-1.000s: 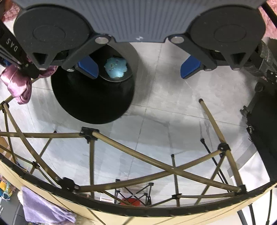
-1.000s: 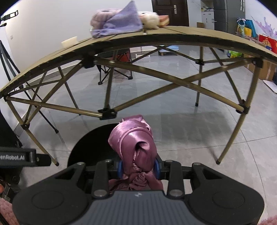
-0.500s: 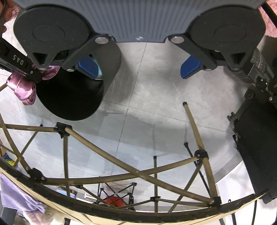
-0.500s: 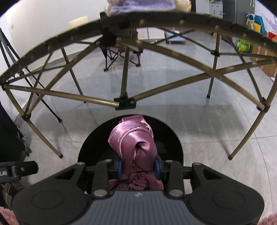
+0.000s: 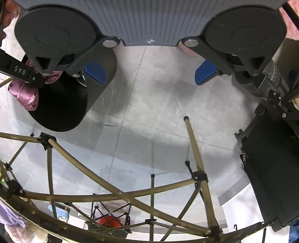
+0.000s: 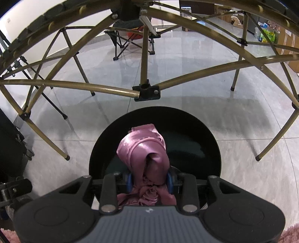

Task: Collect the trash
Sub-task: 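Move the right tool over the bin and open it to drop the pink cloth, then raise both open tools and bring them back toward the table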

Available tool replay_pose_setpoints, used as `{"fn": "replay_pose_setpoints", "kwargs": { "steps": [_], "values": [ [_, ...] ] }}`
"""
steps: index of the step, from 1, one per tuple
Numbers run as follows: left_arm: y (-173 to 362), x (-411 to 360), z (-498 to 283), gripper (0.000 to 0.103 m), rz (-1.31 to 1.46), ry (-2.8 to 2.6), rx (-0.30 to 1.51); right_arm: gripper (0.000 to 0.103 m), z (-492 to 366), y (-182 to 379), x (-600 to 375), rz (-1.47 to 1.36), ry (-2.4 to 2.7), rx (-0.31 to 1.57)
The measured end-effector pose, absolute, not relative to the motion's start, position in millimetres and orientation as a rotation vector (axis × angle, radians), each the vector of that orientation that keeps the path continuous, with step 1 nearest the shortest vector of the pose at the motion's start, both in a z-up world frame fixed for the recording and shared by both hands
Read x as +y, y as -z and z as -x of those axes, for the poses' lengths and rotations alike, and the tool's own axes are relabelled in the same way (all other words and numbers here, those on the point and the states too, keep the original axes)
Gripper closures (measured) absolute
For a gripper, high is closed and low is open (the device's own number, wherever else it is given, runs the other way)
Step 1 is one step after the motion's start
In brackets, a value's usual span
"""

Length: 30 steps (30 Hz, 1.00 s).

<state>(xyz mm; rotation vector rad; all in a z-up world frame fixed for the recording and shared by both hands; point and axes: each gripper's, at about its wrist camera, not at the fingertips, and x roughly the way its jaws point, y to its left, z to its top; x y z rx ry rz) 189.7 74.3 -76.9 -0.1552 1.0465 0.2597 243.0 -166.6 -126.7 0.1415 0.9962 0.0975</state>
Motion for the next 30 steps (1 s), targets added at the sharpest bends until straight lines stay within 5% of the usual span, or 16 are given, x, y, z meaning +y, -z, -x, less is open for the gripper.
{"fn": "replay_pose_setpoints", "kwargs": {
  "steps": [9,11,13,14,30],
  "values": [
    [79.2,82.3,-189.6,0.0,0.165,-0.269,1.054,0.062,-245.7,126.8,-161.9,-0.132,-0.099,0.993],
    [79.4,83.5,-189.4,0.0,0.169,-0.268,1.056,0.044,-245.1,123.2,-162.4,-0.139,-0.097,0.975],
    [79.6,84.2,-189.2,0.0,0.171,-0.269,1.056,0.007,-244.0,119.3,-162.7,-0.132,-0.084,0.957],
    [79.4,84.8,-188.9,0.0,0.173,-0.269,1.056,0.005,-244.1,118.0,-162.4,-0.126,-0.078,0.948],
    [74.1,86.9,-182.6,0.0,0.19,-0.258,1.039,0.004,-238.0,113.5,-164.2,-0.124,-0.09,0.952]
  ]
}}
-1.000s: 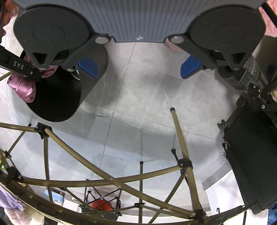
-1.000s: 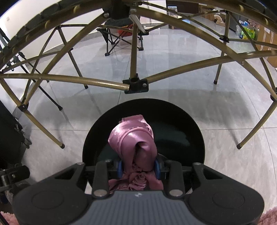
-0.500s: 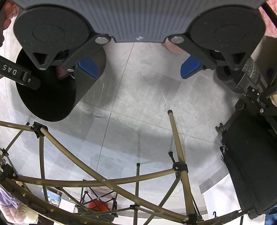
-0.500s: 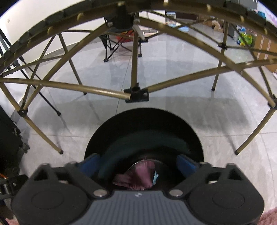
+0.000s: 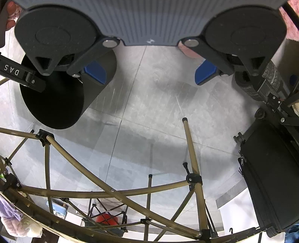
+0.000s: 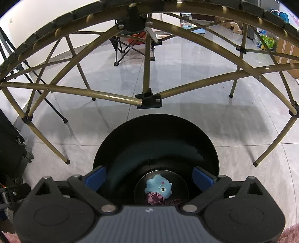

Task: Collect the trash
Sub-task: 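Raise both open tools and bring them back toward the table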

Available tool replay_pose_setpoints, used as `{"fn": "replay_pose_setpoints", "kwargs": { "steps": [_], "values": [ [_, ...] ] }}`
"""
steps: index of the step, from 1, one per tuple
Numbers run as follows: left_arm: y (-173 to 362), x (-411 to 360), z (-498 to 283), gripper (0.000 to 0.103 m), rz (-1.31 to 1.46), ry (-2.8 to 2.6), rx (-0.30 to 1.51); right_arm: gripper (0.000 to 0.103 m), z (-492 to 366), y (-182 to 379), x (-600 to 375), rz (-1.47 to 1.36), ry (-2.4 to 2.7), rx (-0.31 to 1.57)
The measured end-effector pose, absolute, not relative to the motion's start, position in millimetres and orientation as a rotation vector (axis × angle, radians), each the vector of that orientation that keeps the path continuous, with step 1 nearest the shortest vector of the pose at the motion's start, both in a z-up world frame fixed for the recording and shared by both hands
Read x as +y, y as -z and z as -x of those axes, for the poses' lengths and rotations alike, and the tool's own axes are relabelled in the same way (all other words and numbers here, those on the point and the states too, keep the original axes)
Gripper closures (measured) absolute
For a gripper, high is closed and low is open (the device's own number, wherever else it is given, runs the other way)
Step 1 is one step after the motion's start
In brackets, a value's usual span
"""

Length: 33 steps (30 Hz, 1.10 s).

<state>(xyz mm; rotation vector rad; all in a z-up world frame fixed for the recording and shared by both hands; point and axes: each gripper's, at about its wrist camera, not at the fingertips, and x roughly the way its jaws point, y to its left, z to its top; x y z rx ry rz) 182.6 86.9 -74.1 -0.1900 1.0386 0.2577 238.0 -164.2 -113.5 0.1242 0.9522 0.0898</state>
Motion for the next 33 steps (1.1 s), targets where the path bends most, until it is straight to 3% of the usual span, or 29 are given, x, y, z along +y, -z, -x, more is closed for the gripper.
{"fn": "replay_pose_setpoints", "kwargs": {
  "steps": [19,33],
  "values": [
    [25.6,86.7,-175.4,0.0,0.214,-0.226,0.846,0.004,-217.3,72.3,-176.6,-0.122,-0.094,0.786],
    [-37.1,78.9,-189.6,0.0,0.234,-0.194,0.658,0.0,-208.6,-6.6,-189.3,-0.06,-0.112,0.441]
  ]
}}
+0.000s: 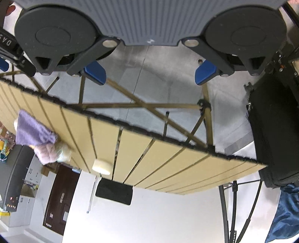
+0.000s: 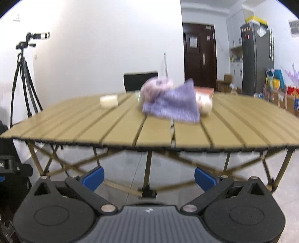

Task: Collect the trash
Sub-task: 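Raise both open tools and bring them back toward the table, then reach the right tool toward the lavender cloth pouch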

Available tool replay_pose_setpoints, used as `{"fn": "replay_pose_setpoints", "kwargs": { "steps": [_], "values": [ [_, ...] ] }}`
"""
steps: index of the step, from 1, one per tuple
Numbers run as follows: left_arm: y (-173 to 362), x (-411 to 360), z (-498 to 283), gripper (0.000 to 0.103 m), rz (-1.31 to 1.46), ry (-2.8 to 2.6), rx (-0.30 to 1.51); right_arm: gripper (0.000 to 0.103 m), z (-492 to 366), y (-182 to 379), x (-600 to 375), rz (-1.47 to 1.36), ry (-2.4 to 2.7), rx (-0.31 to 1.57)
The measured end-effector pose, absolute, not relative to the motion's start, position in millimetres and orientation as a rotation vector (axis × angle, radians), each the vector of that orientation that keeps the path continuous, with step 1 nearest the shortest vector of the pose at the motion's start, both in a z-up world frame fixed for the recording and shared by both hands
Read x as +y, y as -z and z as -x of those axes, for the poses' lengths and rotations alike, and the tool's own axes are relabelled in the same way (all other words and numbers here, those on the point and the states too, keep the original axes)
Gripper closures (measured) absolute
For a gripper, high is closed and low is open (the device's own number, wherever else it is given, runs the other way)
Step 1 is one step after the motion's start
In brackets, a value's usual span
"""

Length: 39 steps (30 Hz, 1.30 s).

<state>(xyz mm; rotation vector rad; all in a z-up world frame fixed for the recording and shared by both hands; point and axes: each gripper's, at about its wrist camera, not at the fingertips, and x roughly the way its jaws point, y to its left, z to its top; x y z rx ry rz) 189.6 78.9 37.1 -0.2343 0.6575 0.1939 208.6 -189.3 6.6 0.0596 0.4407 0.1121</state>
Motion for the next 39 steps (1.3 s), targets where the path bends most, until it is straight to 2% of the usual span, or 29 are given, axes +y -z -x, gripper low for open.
{"fn": "replay_pose_setpoints", "kwargs": {
  "steps": [13,29,32,36,39],
  "values": [
    [-74.2,54.3,-236.5,0.0,0.22,-0.151,0.568,0.0,-257.7,-48.5,-218.8,-0.017,-0.072,0.279],
    [-84.7,28.2,-306.6,0.0,0.153,-0.12,0.565,0.001,-346.9,-49.1,-213.2,0.091,-0.069,0.268],
    [-84.0,27.4,-317.8,0.0,0.145,-0.112,0.569,0.009,-360.2,-45.7,-211.2,0.084,-0.081,0.298],
    [-78.9,29.7,-323.2,0.0,0.166,-0.113,0.588,0.013,-372.3,-37.7,-202.8,0.103,-0.093,0.327],
    [-76.4,30.9,-321.8,0.0,0.172,-0.114,0.598,0.024,-375.6,-35.0,-198.5,0.107,-0.114,0.356]
  ]
}}
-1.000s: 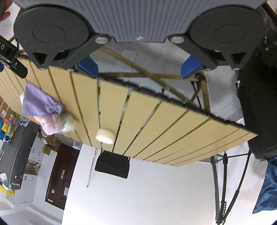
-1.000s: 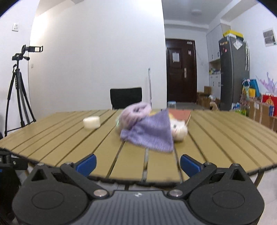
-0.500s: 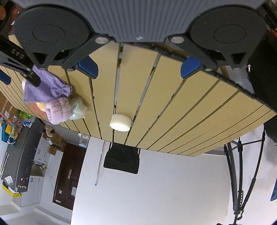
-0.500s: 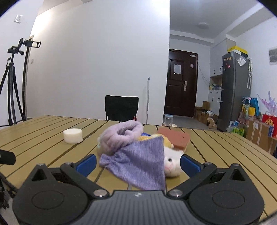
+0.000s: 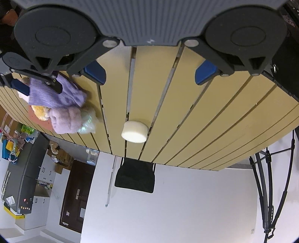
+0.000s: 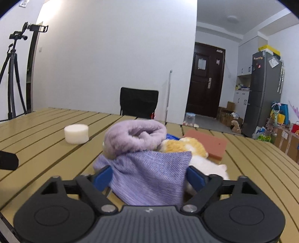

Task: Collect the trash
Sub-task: 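Reach the right tool toward the lavender cloth pouch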

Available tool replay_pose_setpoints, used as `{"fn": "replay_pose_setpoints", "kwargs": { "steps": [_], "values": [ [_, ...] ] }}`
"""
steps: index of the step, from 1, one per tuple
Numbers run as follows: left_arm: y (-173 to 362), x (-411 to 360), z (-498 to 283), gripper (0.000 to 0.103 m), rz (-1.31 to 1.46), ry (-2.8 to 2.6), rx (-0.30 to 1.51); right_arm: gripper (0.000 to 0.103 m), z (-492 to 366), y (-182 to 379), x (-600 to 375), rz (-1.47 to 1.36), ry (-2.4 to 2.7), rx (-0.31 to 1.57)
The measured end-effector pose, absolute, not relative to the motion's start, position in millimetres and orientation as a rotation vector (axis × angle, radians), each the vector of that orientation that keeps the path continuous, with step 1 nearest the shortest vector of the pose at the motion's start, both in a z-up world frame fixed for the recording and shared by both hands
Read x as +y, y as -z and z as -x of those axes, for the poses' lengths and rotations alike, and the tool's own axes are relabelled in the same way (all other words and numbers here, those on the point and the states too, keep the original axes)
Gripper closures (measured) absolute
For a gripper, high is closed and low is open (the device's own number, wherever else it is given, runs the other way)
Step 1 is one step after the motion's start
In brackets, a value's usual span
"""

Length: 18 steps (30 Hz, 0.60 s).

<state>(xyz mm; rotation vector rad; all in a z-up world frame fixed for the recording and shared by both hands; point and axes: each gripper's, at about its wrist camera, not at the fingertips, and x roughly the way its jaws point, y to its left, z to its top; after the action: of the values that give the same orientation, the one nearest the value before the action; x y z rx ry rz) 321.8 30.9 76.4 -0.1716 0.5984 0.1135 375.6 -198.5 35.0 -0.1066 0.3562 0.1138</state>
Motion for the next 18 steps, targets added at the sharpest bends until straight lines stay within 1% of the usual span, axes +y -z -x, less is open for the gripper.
{"fn": "replay_pose_setpoints", "kwargs": {
  "steps": [3,8,9,10,11,14,15,16,18],
  "values": [
    [-74.6,33.3,-319.9,0.0,0.176,-0.114,0.606,0.028,-377.4,-34.3,-194.4,0.099,-0.15,0.405],
    [-74.4,37.6,-316.1,0.0,0.182,-0.123,0.609,0.027,-380.2,-40.1,-189.8,0.058,-0.179,0.449],
    [-74.7,39.0,-315.3,0.0,0.183,-0.127,0.608,0.023,-380.9,-43.5,-190.9,0.038,-0.189,0.455],
    [-75.1,40.0,-314.3,0.0,0.185,-0.13,0.607,0.016,-382.1,-46.2,-192.6,0.014,-0.199,0.462],
    [-75.2,41.2,-313.6,0.0,0.187,-0.133,0.606,0.013,-383.9,-48.9,-193.7,-0.013,-0.213,0.47],
    [-75.1,46.5,-314.7,0.0,0.195,-0.144,0.611,0.01,-395.3,-50.8,-189.9,-0.04,-0.229,0.502],
    [-74.8,48.3,-315.3,0.0,0.198,-0.149,0.613,0.007,-399.2,-50.7,-188.0,-0.038,-0.233,0.517],
    [-74.4,49.4,-315.7,0.0,0.199,-0.153,0.615,0.005,-403.4,-49.7,-186.3,-0.033,-0.233,0.533],
    [-73.7,52.4,-317.0,0.0,0.201,-0.163,0.619,0.005,-411.4,-47.9,-181.0,-0.015,-0.22,0.562]
  ]
}}
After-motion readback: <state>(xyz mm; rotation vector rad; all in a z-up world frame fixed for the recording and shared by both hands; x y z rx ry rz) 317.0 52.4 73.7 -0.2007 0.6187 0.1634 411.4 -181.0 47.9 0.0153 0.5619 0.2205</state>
